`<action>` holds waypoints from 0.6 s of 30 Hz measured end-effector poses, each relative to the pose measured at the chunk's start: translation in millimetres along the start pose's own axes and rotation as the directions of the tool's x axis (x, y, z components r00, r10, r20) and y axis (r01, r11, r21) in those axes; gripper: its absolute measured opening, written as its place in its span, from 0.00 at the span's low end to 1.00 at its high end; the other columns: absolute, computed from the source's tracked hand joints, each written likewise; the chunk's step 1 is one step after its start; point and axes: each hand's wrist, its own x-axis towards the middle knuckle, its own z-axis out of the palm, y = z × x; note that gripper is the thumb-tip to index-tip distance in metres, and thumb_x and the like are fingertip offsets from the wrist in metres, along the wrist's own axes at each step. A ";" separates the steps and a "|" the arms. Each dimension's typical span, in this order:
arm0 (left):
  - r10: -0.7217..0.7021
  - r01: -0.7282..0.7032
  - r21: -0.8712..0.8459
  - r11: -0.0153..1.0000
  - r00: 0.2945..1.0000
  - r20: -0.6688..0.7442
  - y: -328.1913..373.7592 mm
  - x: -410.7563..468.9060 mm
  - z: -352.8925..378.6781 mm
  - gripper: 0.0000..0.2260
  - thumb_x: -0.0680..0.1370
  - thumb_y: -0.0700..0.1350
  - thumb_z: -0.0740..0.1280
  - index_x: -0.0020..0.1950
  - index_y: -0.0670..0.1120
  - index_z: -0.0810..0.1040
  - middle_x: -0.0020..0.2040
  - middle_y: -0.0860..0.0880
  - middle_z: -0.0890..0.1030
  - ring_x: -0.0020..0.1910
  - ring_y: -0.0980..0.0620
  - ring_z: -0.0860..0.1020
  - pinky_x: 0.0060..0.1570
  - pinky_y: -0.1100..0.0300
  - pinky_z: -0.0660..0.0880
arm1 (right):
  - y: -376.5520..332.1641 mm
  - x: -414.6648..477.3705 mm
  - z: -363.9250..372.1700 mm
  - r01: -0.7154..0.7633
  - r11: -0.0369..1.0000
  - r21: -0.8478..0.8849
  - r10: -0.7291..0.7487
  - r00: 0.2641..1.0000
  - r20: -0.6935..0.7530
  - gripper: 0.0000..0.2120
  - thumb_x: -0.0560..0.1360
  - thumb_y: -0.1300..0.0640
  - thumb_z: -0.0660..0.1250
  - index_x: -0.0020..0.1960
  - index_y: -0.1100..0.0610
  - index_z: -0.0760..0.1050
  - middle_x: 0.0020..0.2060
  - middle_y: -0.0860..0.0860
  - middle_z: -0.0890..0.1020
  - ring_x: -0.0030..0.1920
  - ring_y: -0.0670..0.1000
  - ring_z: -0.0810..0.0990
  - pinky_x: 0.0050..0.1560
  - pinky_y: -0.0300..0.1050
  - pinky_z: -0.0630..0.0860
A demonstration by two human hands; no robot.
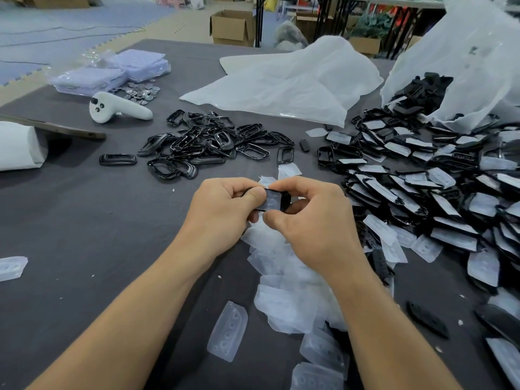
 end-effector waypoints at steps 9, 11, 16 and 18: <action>0.144 0.088 0.507 0.858 0.905 -0.400 -5.1 14.9 -25.1 0.06 0.75 0.50 0.68 0.40 0.58 0.82 0.33 0.60 0.80 0.38 0.60 0.77 0.40 0.63 0.71 | 18.7 17.6 -39.1 -0.149 0.898 -0.414 -0.058 0.892 -0.448 0.27 0.71 0.51 0.79 0.69 0.52 0.78 0.73 0.52 0.74 0.70 0.57 0.72 0.70 0.49 0.70; 0.139 0.064 0.538 0.841 0.934 -0.328 -10.6 22.2 -30.1 0.08 0.74 0.46 0.69 0.46 0.59 0.84 0.40 0.59 0.80 0.48 0.54 0.78 0.51 0.58 0.73 | 22.8 19.3 -46.2 -0.254 0.843 -0.473 0.004 0.884 -0.467 0.37 0.71 0.48 0.79 0.76 0.51 0.70 0.81 0.54 0.61 0.78 0.59 0.61 0.77 0.58 0.60; 0.157 0.027 0.735 0.678 0.971 -0.181 -21.9 38.1 -38.2 0.25 0.78 0.46 0.67 0.75 0.51 0.73 0.79 0.48 0.67 0.80 0.47 0.59 0.78 0.57 0.54 | 19.2 14.4 -22.9 -0.118 0.846 -0.520 -0.058 0.949 -0.310 0.24 0.74 0.54 0.76 0.69 0.52 0.78 0.79 0.56 0.65 0.80 0.57 0.60 0.80 0.56 0.56; 0.074 0.083 0.794 0.602 0.984 -0.159 -25.1 41.3 -39.7 0.27 0.81 0.50 0.62 0.81 0.49 0.65 0.83 0.46 0.61 0.82 0.46 0.55 0.81 0.50 0.51 | 17.6 13.7 -12.5 -0.056 0.850 -0.524 -0.080 0.969 -0.233 0.19 0.75 0.56 0.74 0.66 0.52 0.80 0.78 0.55 0.69 0.79 0.55 0.62 0.79 0.54 0.56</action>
